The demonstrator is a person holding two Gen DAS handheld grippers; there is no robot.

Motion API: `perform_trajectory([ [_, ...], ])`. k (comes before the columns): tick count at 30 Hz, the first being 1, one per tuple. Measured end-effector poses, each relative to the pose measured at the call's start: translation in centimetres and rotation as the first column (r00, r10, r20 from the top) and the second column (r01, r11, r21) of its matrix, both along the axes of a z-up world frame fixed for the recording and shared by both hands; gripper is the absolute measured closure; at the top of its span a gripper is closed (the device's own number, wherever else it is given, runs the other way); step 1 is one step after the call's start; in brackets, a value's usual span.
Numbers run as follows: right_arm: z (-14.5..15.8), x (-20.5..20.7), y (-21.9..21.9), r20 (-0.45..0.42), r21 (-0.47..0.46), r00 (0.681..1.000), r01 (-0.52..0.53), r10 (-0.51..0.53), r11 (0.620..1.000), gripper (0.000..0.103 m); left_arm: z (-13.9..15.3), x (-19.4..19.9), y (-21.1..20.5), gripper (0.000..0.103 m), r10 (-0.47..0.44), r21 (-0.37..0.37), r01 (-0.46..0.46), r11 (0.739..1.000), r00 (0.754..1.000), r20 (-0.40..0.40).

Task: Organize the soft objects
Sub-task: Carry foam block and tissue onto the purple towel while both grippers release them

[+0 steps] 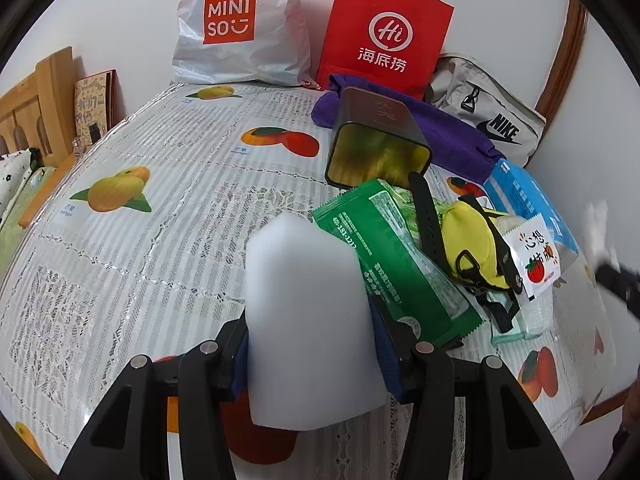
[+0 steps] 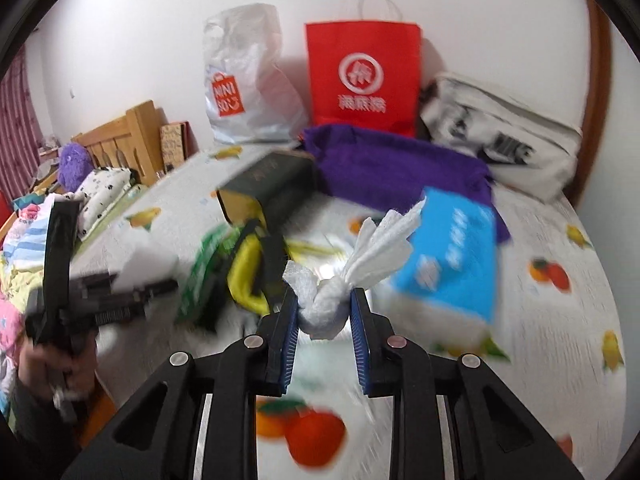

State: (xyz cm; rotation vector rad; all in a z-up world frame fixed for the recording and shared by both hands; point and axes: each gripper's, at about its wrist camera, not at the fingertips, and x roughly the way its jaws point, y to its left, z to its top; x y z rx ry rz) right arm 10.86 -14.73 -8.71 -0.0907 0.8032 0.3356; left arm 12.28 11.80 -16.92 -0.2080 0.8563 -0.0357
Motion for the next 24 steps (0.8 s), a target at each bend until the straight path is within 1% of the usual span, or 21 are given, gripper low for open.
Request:
perform_trajectory([
  [4,-1.7,-1.9,-2.7,-0.04,-0.031,0.997,0.061,-0.062,0.998,0.078,0.0,-0.4,-0.2,0.054,-0.002,0.017,0.002,1.0,1.0,0.004],
  [7,-3.4,-2.1,-4.2,-0.078,-0.04,0.991,0.102,-0.105,0.994,0.078,0.0,-0.6,-0.6,0.055,-0.001,0.038,0.001,0.999,1.0,-0.003],
  [10,-4.9,-1.9,-5.0,-0.114,-0.025,0.986,0.12,-0.122,0.993,0.078,0.3,-0.7,-0.8,0.055,0.0,0.033,0.0,0.999,1.0,-0.015],
  [14,-5.7,-1.3,-5.1,-0.131,0.0,0.985,0.111,-0.11,0.994,0.078,1.0,-0.8,-1.0,0.055,0.009,0.04,-0.009,0.999,1.0,-0.017],
  [18,-6.2,-1.1,-5.0,-0.153,0.027,0.984,0.099,-0.093,0.995,0.078,1.9,-0.4,-0.8,0.055,0.017,0.013,-0.017,1.0,1.0,-0.026],
  [20,-6.3,-1.0,-4.9,-0.165,0.025,0.982,0.094,-0.089,0.995,0.078,2.5,-0.1,-0.8,0.055,0.017,0.012,-0.017,1.0,0.999,-0.028],
  [22,-6.0,-1.0,-4.8,-0.166,0.036,0.983,0.082,-0.075,0.996,0.078,3.2,0.2,-0.9,0.055,0.017,0.012,-0.017,1.0,1.0,-0.023],
  [24,-5.1,-1.0,-4.7,-0.16,0.05,0.985,0.066,-0.057,0.997,0.078,4.2,0.6,-1.0,0.055,0.013,-0.008,-0.014,1.0,1.0,-0.013],
])
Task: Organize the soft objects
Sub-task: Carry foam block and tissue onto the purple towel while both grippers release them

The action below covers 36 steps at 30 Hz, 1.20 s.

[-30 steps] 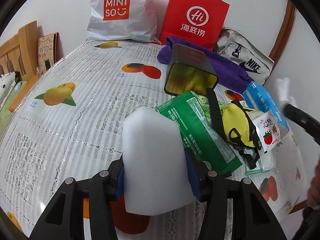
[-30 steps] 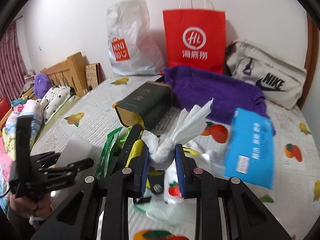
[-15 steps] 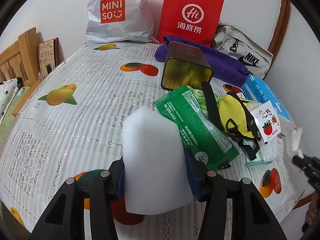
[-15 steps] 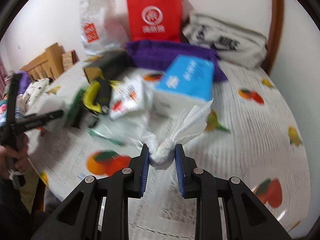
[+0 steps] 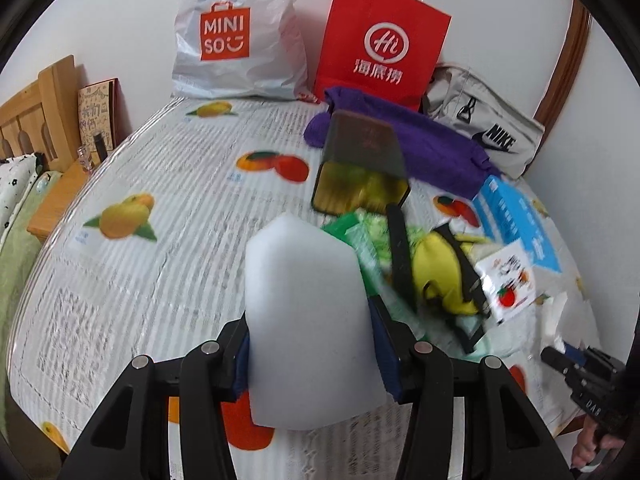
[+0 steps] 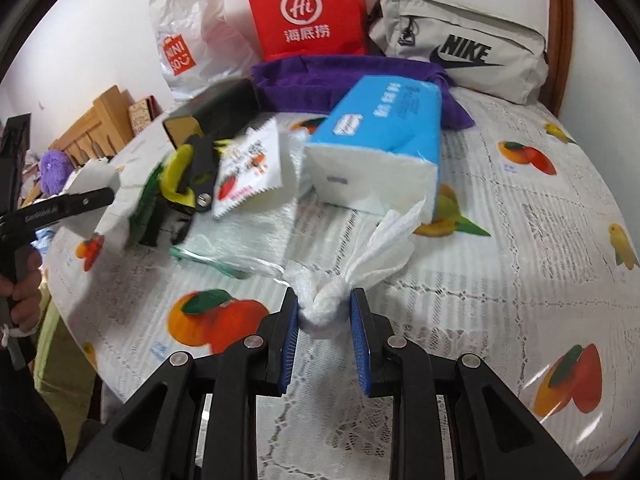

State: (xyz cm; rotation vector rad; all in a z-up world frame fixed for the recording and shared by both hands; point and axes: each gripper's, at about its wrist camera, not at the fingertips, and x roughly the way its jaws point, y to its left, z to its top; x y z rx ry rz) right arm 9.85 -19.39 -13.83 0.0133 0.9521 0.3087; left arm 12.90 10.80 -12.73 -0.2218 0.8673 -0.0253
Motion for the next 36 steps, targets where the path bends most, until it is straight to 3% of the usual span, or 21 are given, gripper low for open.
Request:
perform_trajectory([
  [3,1.7,0.2,0.4,0.026,0.002,0.999,-0.026,0.026,1.0,0.078,1.3,0.9,-0.3,0.055,-0.014,-0.02,0.014,1.0,1.0,0.015],
  [12,7.0,3.1,0.0,0.128,0.014,0.99,-0.055,0.053,0.998,0.078,5.0,5.5,-1.4,0.055,-0.019,0.047,0.018,0.999,1.0,0.02],
  [19,8.8,9.9,-0.7,0.112,-0.002,0.994,0.014,-0.014,1.0,0.078,6.9,10.5,-2.2,0.055,-0.026,0.087,0.026,0.996,1.0,-0.003],
  [24,10.1,15.0,-0.5,0.151,-0.01,0.989,0.014,-0.013,1.0,0.078,7.7,14.2,-2.4,0.055,-0.044,0.069,0.044,0.997,0.999,-0.01],
  [29,9.9,19.9,-0.5,0.144,-0.005,0.989,0.017,-0.016,1.0,0.077,7.6,17.7,-2.3,0.055,-0.057,0.078,0.058,0.995,0.998,-0.022],
  [36,6.9,25.8,-1.0,0.06,0.025,0.998,0.011,-0.012,1.0,0.077,6.0,22.2,-2.0,0.055,-0.071,0.034,0.073,0.997,0.995,-0.063],
])
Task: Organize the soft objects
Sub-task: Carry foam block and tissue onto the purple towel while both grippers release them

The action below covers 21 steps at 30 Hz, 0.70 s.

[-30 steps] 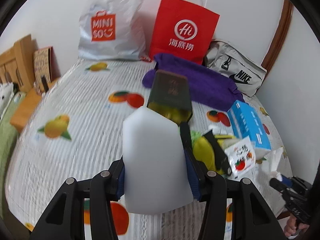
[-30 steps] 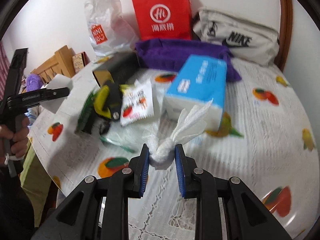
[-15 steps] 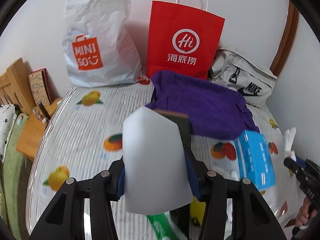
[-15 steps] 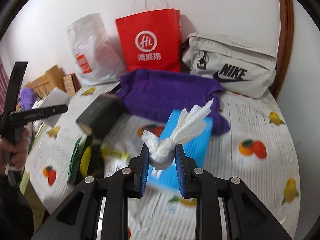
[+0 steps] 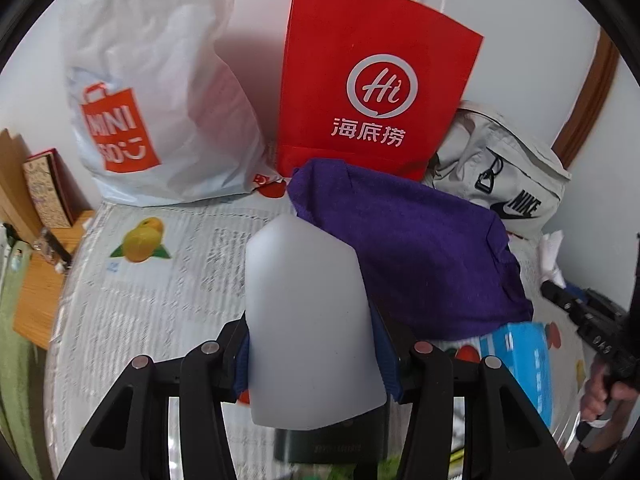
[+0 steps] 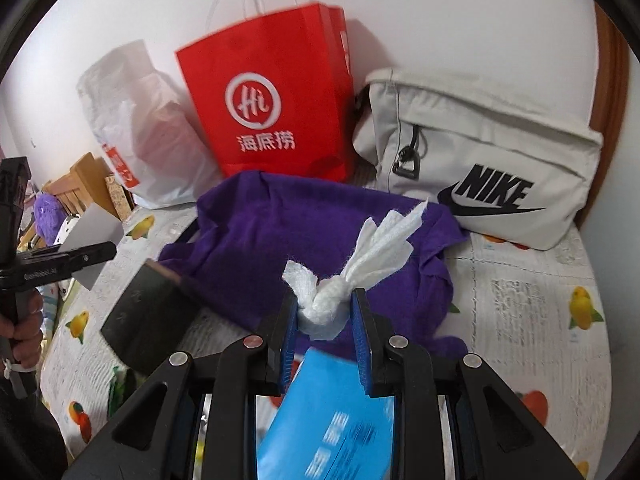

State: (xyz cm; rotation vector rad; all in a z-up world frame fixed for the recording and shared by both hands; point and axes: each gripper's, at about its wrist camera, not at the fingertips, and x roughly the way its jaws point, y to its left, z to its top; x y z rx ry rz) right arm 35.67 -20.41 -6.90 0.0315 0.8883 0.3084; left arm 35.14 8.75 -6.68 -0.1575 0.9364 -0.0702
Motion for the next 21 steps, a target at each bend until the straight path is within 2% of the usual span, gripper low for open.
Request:
perform_trajectory([
  [10,-4.7,4.5,-0.2,-0.13,-0.035,0.992,-0.013,0.008,0.999,0.077,-3.2,7.7,-2.3,0.055,-0.062,-0.026,0.061,0.998,0.996,-0.066],
  [13,-5.4,5.3,-0.4,-0.159,-0.047,0.987,-0.007,0.0,0.999,0.077,-3.7,10.1,-3.3,0.055,-0.101,-0.039,0.098,0.994,0.992,-0.079],
  [18,-6.3,6.1,-0.6,-0.195,-0.045,0.981,-0.003,-0.006,0.999,0.076,-5.5,13.8,-4.3,0.055,-0.119,-0.073,0.111,0.991,0.985,-0.128],
  [21,-6.6,6.4,-0.3,-0.205,-0.056,0.979,-0.013,0.002,0.998,0.074,-6.3,15.2,-4.9,0.054,-0.127,-0.067,0.119,0.991,0.982,-0.142],
])
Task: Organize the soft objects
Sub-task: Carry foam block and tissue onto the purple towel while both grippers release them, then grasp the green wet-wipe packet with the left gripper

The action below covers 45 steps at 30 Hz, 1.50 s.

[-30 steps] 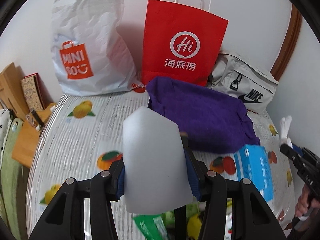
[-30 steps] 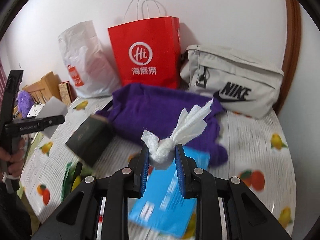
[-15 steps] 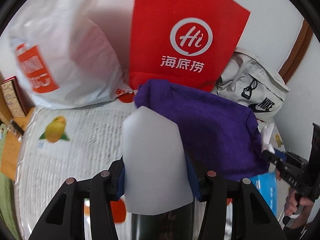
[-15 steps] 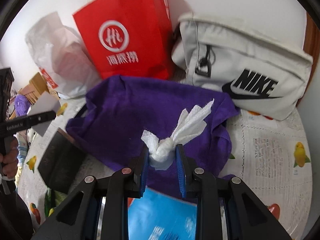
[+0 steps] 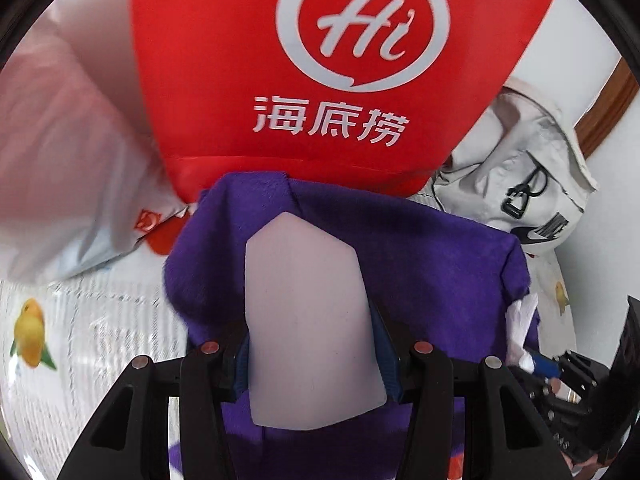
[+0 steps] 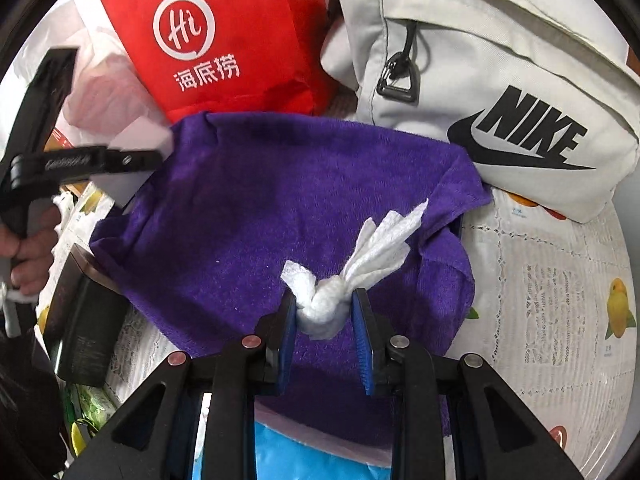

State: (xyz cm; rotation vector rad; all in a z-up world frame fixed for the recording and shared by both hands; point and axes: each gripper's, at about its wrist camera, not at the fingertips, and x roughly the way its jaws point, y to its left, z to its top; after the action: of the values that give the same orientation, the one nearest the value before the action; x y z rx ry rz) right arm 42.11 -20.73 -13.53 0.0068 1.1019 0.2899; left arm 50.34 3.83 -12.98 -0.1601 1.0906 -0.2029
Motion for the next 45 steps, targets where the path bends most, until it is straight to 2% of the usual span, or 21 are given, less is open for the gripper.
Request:
perform_trajectory([
  [3,-0.1,0.3,0.1,0.004,-0.003,1.0,-0.013,0.013,1.0,0.069,-0.9,1.1,-0.3,0.054,0.006,0.0,-0.006,1.0,1.0,-0.027],
  [5,-0.2,0.6,0.3,0.006,-0.006,1.0,-0.015,0.015,1.0,0.053,-1.2,1.5,-0.3,0.054,0.006,-0.005,-0.006,1.0,0.999,-0.034],
  [7,-0.1,0.7,0.3,0.019,-0.012,1.0,-0.017,0.017,1.0,0.046,-1.4,1.8,-0.4,0.053,0.007,-0.009,-0.008,1.0,0.999,-0.038],
  [9,0.0,0.7,0.3,0.026,-0.02,0.999,-0.02,0.021,1.0,0.042,-1.6,2.2,-0.6,0.036,0.008,-0.009,-0.009,1.0,0.999,-0.053],
  [12,0.2,0.6,0.3,0.026,-0.031,0.999,-0.018,0.018,0.999,0.037,-1.5,2.3,-0.9,0.028,0.003,-0.018,-0.004,1.0,0.999,-0.045],
  [14,0.4,0.5,0.1,0.031,-0.032,0.999,-0.009,0.01,0.999,0.029,-1.2,2.2,-1.0,0.023,0.003,-0.017,-0.004,1.0,0.999,-0.035],
  [19,0.9,0.3,-0.5,0.015,-0.022,1.0,0.024,-0.024,0.999,0.029,-0.2,1.6,-1.0,0.023,0.022,0.016,-0.021,1.0,0.999,-0.026],
  [23,1.6,-0.4,-1.3,-0.009,-0.02,0.999,0.049,-0.049,0.999,0.029,1.6,0.0,-0.7,0.023,0.048,0.088,-0.049,0.995,0.999,0.012],
  [25,2.2,-0.9,-1.4,-0.005,-0.013,0.998,0.058,-0.058,0.998,0.029,2.4,-0.9,-0.4,0.023,0.052,0.093,-0.054,0.994,0.998,0.028],
  [27,3.4,-2.1,-1.5,0.026,-0.003,0.997,0.069,-0.069,0.998,0.029,3.6,-2.5,0.2,0.023,0.056,0.067,-0.059,0.996,0.997,0.053],
  [28,4.2,-2.9,-1.5,0.054,0.001,0.995,0.078,-0.078,0.997,0.029,4.1,-3.3,0.5,0.023,0.056,0.052,-0.06,0.997,0.996,0.069],
  [30,5.5,-4.2,-1.5,0.104,0.012,0.99,0.097,-0.098,0.995,0.028,5.7,-5.6,1.3,0.023,0.058,0.021,-0.062,0.998,0.986,0.153],
  [31,6.0,-4.9,-1.5,0.128,0.024,0.987,0.098,-0.101,0.995,0.027,6.6,-7.2,1.4,0.023,0.067,0.032,-0.074,0.997,0.977,0.203],
  [33,7.0,-6.4,-1.5,0.154,0.043,0.983,0.092,-0.098,0.995,0.027,7.6,-9.4,1.5,0.023,0.068,0.056,-0.084,0.995,0.967,0.246],
  [37,8.0,-10.1,-2.2,0.206,0.061,0.968,0.134,-0.144,0.989,0.027,8.9,-14.0,2.4,0.023,0.089,0.06,-0.107,0.992,0.965,0.249],
  [41,7.7,-13.2,-1.8,0.175,0.058,0.975,0.131,-0.14,0.99,0.027,9.4,-18.1,3.8,0.023,0.124,0.064,-0.141,0.988,0.969,0.215],
  [45,7.2,-16.9,-1.8,0.163,0.061,0.972,0.162,-0.17,0.985,0.027,8.5,-22.5,4.1,0.023,0.134,0.053,-0.146,0.988,0.973,0.189],
])
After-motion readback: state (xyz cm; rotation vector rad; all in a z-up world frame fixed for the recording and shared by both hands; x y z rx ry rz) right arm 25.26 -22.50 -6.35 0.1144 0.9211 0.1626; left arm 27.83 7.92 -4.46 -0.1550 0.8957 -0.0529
